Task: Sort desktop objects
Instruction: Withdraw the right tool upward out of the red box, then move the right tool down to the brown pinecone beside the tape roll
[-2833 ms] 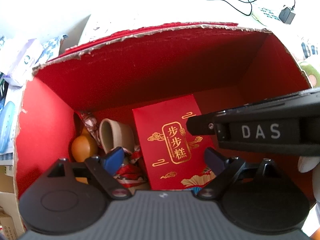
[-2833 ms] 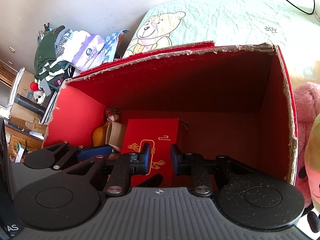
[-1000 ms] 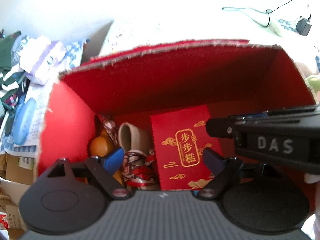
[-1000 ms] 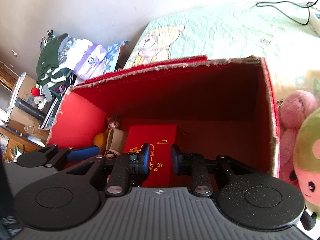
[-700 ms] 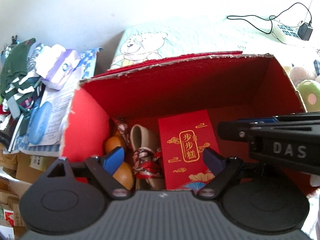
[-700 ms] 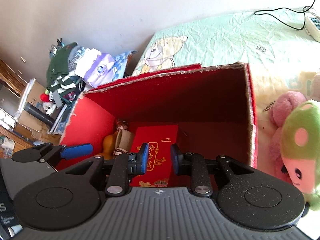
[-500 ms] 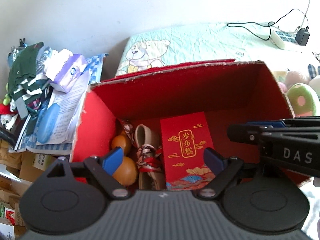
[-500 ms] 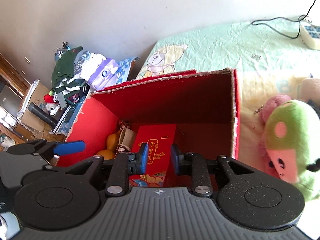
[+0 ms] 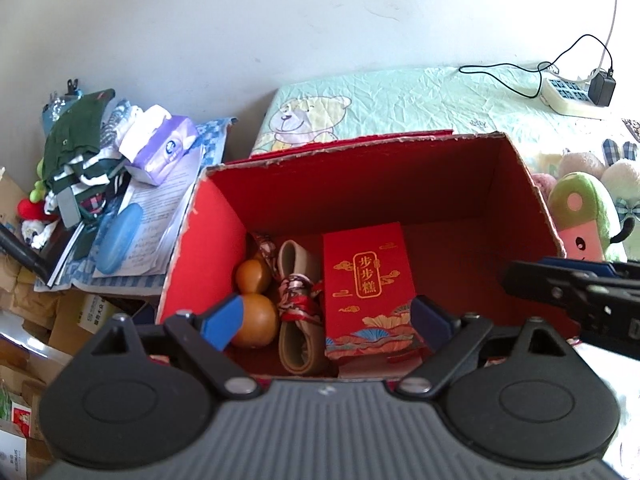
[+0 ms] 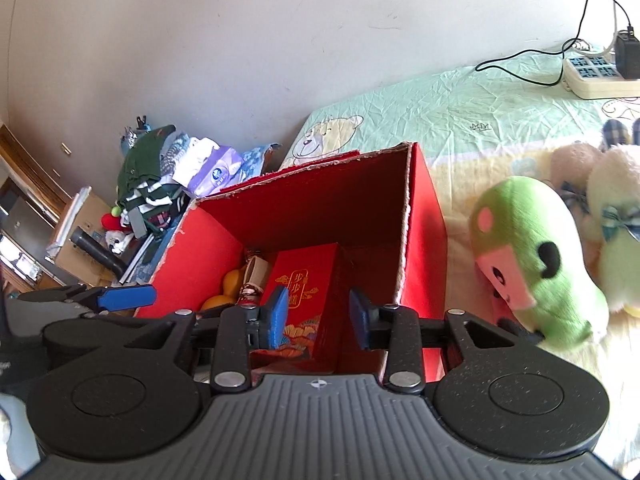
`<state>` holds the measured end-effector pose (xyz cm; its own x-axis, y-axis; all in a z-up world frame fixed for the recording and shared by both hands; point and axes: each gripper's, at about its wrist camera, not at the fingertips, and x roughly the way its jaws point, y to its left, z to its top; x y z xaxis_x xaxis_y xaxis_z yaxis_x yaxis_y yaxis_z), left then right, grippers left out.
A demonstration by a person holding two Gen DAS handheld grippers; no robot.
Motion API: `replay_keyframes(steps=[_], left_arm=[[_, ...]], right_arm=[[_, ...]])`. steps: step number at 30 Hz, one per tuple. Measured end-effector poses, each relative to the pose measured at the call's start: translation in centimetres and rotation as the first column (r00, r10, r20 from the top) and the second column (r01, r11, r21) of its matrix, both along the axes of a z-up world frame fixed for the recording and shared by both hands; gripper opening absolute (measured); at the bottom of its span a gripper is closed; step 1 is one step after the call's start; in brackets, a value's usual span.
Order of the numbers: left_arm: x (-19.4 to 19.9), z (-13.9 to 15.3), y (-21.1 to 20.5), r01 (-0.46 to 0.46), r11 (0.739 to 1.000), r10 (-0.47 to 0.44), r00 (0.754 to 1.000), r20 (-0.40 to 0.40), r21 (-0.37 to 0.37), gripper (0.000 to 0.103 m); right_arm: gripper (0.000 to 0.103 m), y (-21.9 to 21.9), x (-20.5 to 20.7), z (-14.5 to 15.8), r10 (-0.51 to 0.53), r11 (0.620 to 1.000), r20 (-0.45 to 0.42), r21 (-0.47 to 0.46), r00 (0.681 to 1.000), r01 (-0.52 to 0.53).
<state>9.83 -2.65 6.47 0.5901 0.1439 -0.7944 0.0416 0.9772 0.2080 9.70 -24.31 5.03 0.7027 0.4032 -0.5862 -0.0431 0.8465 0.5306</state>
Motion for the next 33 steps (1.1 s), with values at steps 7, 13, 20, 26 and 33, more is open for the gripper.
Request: replay_keyframes(steps=[7, 13, 20, 26, 33], left_arm=[[-1.6, 0.6, -0.5, -0.019, 1.000, 0.020, 1.000, 0.013, -0.018, 0.092], [-3.6, 0.8, -0.4, -0.039, 0.999, 0.039, 0.999, 0.014, -0.020, 0.092], [-5.7, 0.8, 1.4, -0.091, 0.995, 0.092, 0.996, 0.017, -0.031, 0.092], [-7.6, 0.7, 4.3, -0.148, 0.987, 0.149, 0.989, 0.009, -0.066, 0.091], [-10.1, -0.7, 7.2, -0.160, 0.982, 0.158, 0.987, -0.027, -0.101, 0.090]], right_arm=[[0.043, -0.3, -2.8, 1.0, 0.010, 1.000, 0.069, -0.010, 0.998, -0.009], [0.045, -0.1, -4.4, 0.9, 0.014, 1.000, 0.109, -0.024, 0.994, -0.012], [0.057, 0.1, -5.8, 0.4, 0.018, 1.000, 0.132, 0.021, 0.991, -0.021], [0.056, 1.0, -6.6, 0.2, 0.078, 0.995, 0.143, 0.052, 0.987, -0.086], [0.049, 3.2, -6.8, -0.9, 0.204, 0.975, 0.111, 0.062, 0.973, -0.212]])
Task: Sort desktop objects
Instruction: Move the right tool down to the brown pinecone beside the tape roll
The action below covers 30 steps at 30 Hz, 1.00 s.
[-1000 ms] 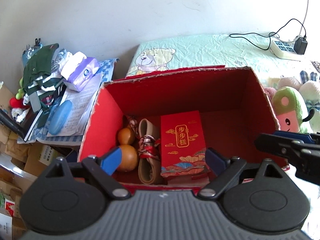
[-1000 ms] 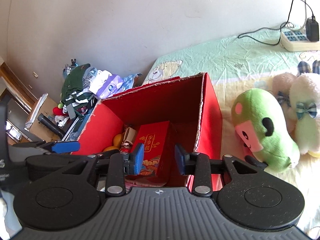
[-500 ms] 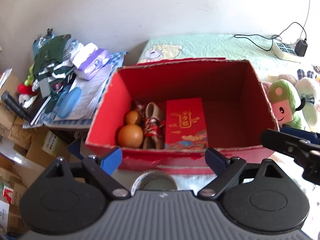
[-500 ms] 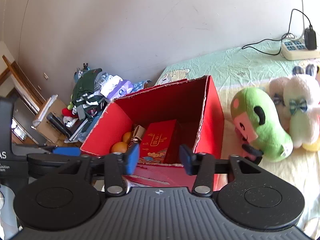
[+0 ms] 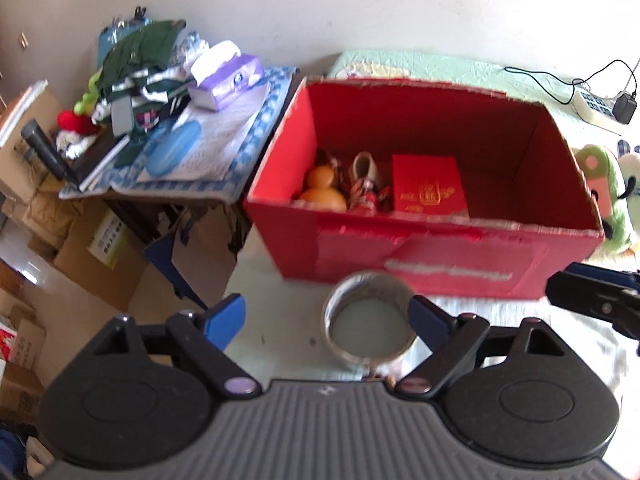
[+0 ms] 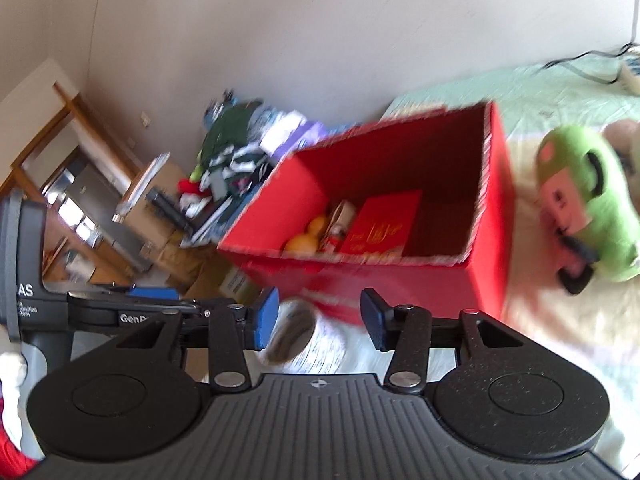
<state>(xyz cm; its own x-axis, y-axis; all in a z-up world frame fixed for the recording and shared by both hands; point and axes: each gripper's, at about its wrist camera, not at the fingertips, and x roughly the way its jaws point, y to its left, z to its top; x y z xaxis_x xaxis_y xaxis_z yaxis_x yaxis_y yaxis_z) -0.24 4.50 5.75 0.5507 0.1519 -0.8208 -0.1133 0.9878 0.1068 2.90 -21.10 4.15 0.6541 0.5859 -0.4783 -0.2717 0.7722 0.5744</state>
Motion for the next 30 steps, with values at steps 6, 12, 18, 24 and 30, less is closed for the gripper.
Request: replay_keyframes(steps=[6, 12, 18, 24, 30], left_arm=[[-2.3, -2.8, 1.1, 0.068, 0.993, -0.073, 0.996, -0.057, -0.097, 0.090], [-3.5, -5.5, -0.4, 0.163, 0.980, -0.174, 0.980, -0.094, -0.112, 0.092], [-2.9, -8.3, -0.1, 0.128, 0.977, -0.155, 0.976, -0.155, -0.171, 0.084], [-2.6, -9.3, 0.7, 0.111, 0.962, -0.151, 0.978, -0.146, -0.249, 0.084], [-2.0, -10.2, 0.5, 0.113, 0.956, -0.159, 0.974, -0.159, -0.269, 0.068]], right_arm=[[0.049, 1.6, 0.5, -1.8, 0.081, 0.996, -0.093, 0.031, 0.992, -0.078], [0.050, 2.3, 0.9, -3.7, 0.128, 0.989, -0.200, 0.105, 0.971, -0.108], [0.051, 3.3, 1.0, -5.4, 0.174, 0.980, -0.278, 0.144, 0.945, -0.138], [0.051, 4.4, 1.2, -6.2, 0.213, 0.973, -0.307, 0.151, 0.928, -0.173], [0.051, 5.7, 1.5, -6.7, 0.242, 0.969, -0.314, 0.128, 0.918, -0.211]])
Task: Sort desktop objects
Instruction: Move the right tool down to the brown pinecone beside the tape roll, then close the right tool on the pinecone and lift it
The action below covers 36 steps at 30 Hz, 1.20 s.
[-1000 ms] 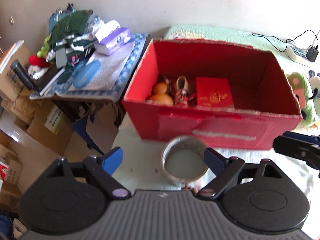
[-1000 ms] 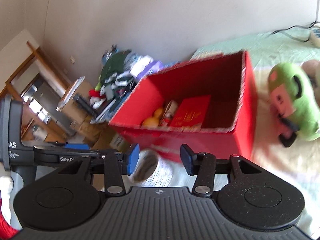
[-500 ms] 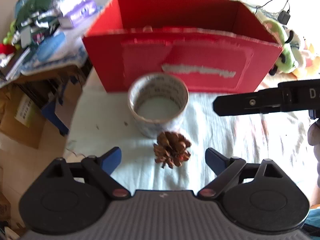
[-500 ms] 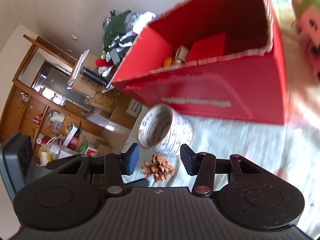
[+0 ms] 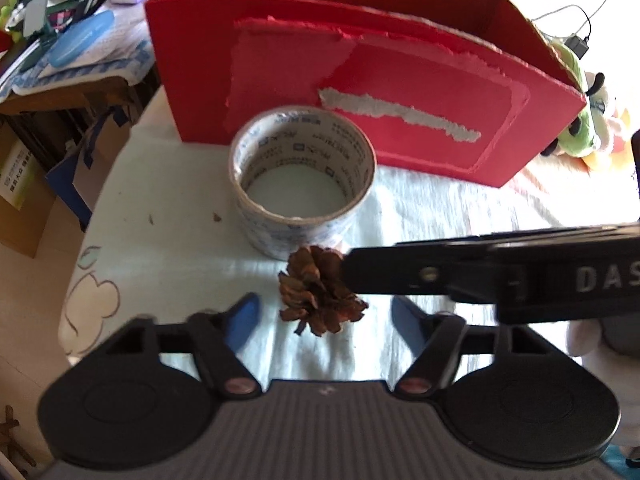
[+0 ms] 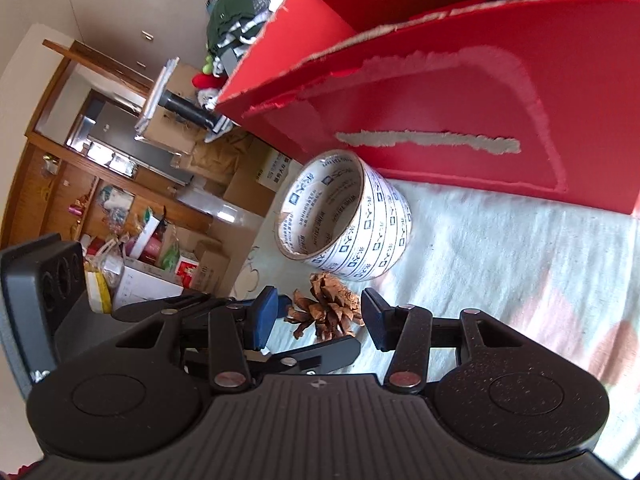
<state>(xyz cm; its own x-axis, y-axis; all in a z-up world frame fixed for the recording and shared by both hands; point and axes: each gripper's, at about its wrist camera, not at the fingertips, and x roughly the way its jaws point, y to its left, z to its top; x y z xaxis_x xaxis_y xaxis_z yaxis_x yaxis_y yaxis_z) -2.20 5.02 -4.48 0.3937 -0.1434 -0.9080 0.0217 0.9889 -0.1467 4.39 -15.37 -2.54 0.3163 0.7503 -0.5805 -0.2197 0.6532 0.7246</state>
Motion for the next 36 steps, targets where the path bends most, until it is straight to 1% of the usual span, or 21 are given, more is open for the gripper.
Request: replay_keyframes(steps=[5, 6, 7, 8, 10, 14, 16, 20, 23, 24, 26, 27, 29, 31, 33, 36], left_arm=[[0.3, -0.4, -0.1, -0.011, 1.000, 0.011, 1.000, -0.012, -0.001, 0.065], [0.3, -0.5, -0.1, -0.012, 1.000, 0.012, 1.000, -0.017, 0.000, 0.062], [0.4, -0.6, -0.1, -0.010, 1.000, 0.010, 1.000, -0.022, 0.001, 0.053], [0.4, -0.8, -0.3, -0.005, 1.000, 0.005, 1.000, -0.027, 0.003, 0.049], [0.5, -1.1, -0.5, 0.004, 1.000, -0.004, 0.999, -0.032, 0.007, 0.047], [0.7, -1.3, -0.6, 0.004, 1.000, -0.004, 1.000, -0.030, 0.013, 0.047], [0.7, -1.4, -0.6, 0.010, 1.000, -0.009, 0.999, -0.031, 0.015, 0.047], [0.7, -1.2, -1.7, 0.045, 0.998, -0.044, 0.999, -0.025, 0.048, 0.047], [0.7, -1.2, -1.9, 0.043, 0.998, -0.042, 0.999, -0.011, 0.055, 0.053], [0.9, -1.3, -1.7, 0.038, 0.998, -0.038, 0.999, -0.008, 0.051, 0.058], [1.1, -1.2, -1.5, 0.031, 0.999, -0.031, 0.999, 0.004, 0.042, 0.064], [1.1, -1.2, -1.4, 0.035, 0.999, -0.035, 0.999, 0.007, 0.036, 0.070], [1.2, -1.2, -1.4, 0.038, 0.998, -0.039, 0.999, 0.014, 0.043, 0.069], [1.4, -1.5, -1.6, 0.045, 0.998, -0.045, 0.999, 0.004, 0.044, 0.061], [1.6, -1.8, -1.8, 0.047, 0.998, -0.047, 0.999, -0.009, 0.036, 0.055], [1.5, -1.8, -2.3, 0.052, 0.996, -0.052, 0.999, -0.002, 0.072, 0.055]], right_arm=[[0.051, 0.5, 0.4, -0.7, 0.025, 1.000, -0.017, -0.019, 1.000, -0.025], [0.050, 0.5, 0.4, -0.8, 0.028, 0.999, -0.018, -0.021, 0.999, -0.028], [0.049, 0.5, 0.4, -0.8, 0.029, 0.999, -0.016, -0.024, 0.999, -0.029], [0.048, 0.5, 0.4, -0.9, 0.030, 0.999, -0.015, -0.026, 0.999, -0.031], [0.043, 0.4, 0.5, -1.2, 0.035, 0.999, -0.021, -0.028, 0.999, -0.035], [0.041, 0.1, 0.6, -1.4, 0.036, 0.999, -0.019, -0.023, 0.999, -0.036], [0.031, 0.1, 0.7, -1.5, 0.030, 0.999, -0.022, -0.029, 0.999, -0.031], [0.031, -0.8, 0.8, -1.8, 0.023, 1.000, -0.037, -0.010, 0.999, -0.024], [0.030, -1.2, 0.8, -1.9, 0.027, 1.000, -0.041, 0.000, 0.999, -0.027], [0.025, -1.4, 0.8, -1.9, 0.030, 1.000, -0.037, 0.000, 0.999, -0.030], [0.025, -1.6, 0.8, -1.8, 0.027, 1.000, -0.026, -0.011, 0.999, -0.028], [0.025, -1.7, 0.9, -1.9, 0.024, 1.000, -0.028, -0.009, 0.999, -0.024], [0.028, -1.9, 1.1, -2.1, 0.018, 1.000, -0.039, 0.002, 0.999, -0.018], [0.030, -2.1, 1.1, -2.3, 0.008, 1.000, -0.042, 0.006, 0.999, -0.008], [0.034, -2.0, 1.2, -2.4, 0.005, 1.000, -0.041, 0.001, 0.999, -0.005], [0.034, -1.7, 1.5, -2.5, 0.013, 1.000, -0.046, 0.007, 0.999, -0.013]])
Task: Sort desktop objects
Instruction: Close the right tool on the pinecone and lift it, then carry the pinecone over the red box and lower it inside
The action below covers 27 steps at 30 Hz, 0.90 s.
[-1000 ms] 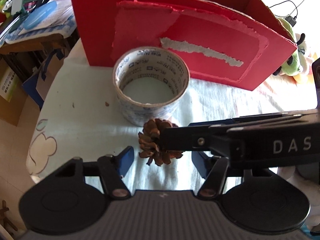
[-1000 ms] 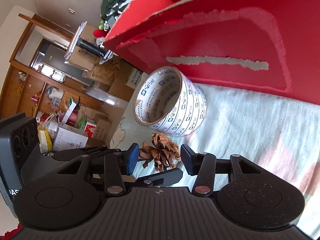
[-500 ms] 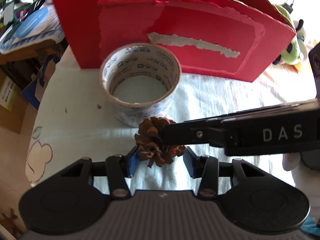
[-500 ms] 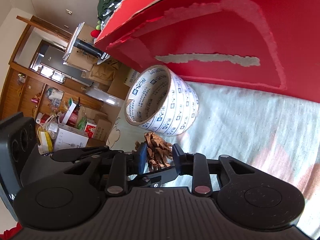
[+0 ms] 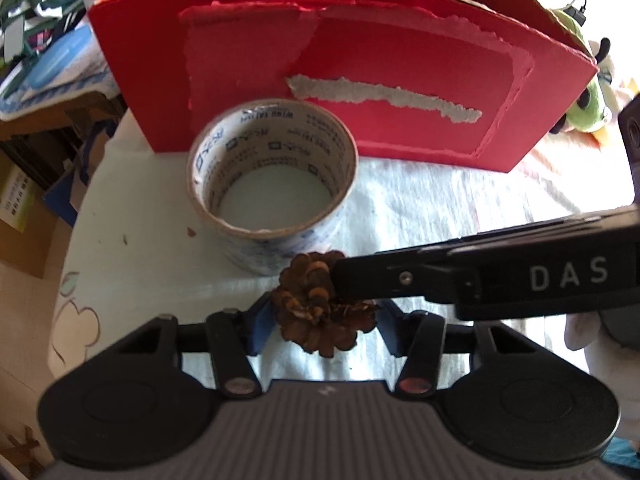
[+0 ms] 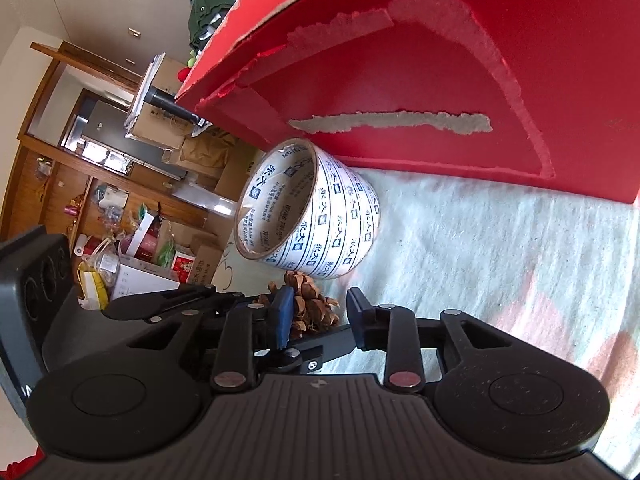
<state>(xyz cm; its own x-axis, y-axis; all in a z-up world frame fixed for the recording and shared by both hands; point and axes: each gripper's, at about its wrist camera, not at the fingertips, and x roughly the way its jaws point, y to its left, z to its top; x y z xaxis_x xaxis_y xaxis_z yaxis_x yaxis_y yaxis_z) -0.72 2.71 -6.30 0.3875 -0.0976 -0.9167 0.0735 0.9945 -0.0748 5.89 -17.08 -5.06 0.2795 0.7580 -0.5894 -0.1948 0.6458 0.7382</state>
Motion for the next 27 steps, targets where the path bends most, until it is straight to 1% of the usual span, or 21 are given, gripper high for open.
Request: replay_keyframes(steps=[5, 6, 7, 9, 11, 16, 22, 23, 25, 27], left_arm=[[-0.1, 0.2, -0.1, -0.001, 1.000, 0.001, 1.000, -0.010, -0.004, 0.053], [-0.2, 0.3, -0.2, 0.004, 1.000, -0.004, 1.000, -0.011, -0.008, 0.053], [-0.2, 0.4, -0.5, 0.011, 1.000, -0.011, 1.000, -0.013, -0.010, 0.053], [-0.2, 0.6, -1.1, 0.028, 1.000, -0.028, 1.000, -0.009, -0.008, 0.053], [0.1, 0.9, -1.8, 0.046, 0.999, -0.046, 0.999, -0.005, -0.020, 0.053], [0.9, 1.6, -4.6, 0.125, 0.991, -0.125, 0.992, 0.011, -0.041, 0.053], [2.3, 2.4, -8.9, 0.255, 0.965, -0.253, 0.967, 0.033, -0.068, 0.053], [2.5, 2.7, -9.7, 0.278, 0.958, -0.276, 0.960, 0.041, -0.068, 0.053], [1.5, 2.8, -11.0, 0.322, 0.944, -0.318, 0.946, 0.062, -0.067, 0.053], [2.0, 3.7, -12.8, 0.360, 0.930, -0.354, 0.932, 0.080, -0.070, 0.053]], right_arm=[[0.034, -0.6, 0.3, -0.6, 0.012, 0.999, -0.050, 0.045, 0.999, -0.010], [0.029, -0.8, 0.2, -0.7, 0.016, 0.998, -0.051, 0.053, 0.999, -0.014], [0.022, -1.1, 0.1, -0.6, 0.019, 0.998, -0.050, 0.064, 0.999, -0.015], [0.022, -1.7, 0.0, -0.5, 0.018, 0.997, -0.058, 0.080, 0.998, -0.014], [0.022, -2.6, -0.1, -0.4, 0.007, 0.996, -0.066, 0.088, 0.998, -0.002], [0.022, -5.7, -1.2, 0.2, -0.057, 0.994, -0.060, 0.084, 0.997, 0.062], [0.022, -9.1, -2.8, 1.4, -0.173, 0.983, -0.037, 0.053, 0.984, 0.175], [0.022, -9.7, -3.0, 1.7, -0.197, 0.979, -0.033, 0.049, 0.980, 0.198], [0.022, -10.8, -3.5, 2.2, -0.241, 0.969, -0.020, 0.042, 0.970, 0.241], [0.022, -11.7, -4.0, 3.0, -0.280, 0.959, 0.003, 0.034, 0.960, 0.280]])
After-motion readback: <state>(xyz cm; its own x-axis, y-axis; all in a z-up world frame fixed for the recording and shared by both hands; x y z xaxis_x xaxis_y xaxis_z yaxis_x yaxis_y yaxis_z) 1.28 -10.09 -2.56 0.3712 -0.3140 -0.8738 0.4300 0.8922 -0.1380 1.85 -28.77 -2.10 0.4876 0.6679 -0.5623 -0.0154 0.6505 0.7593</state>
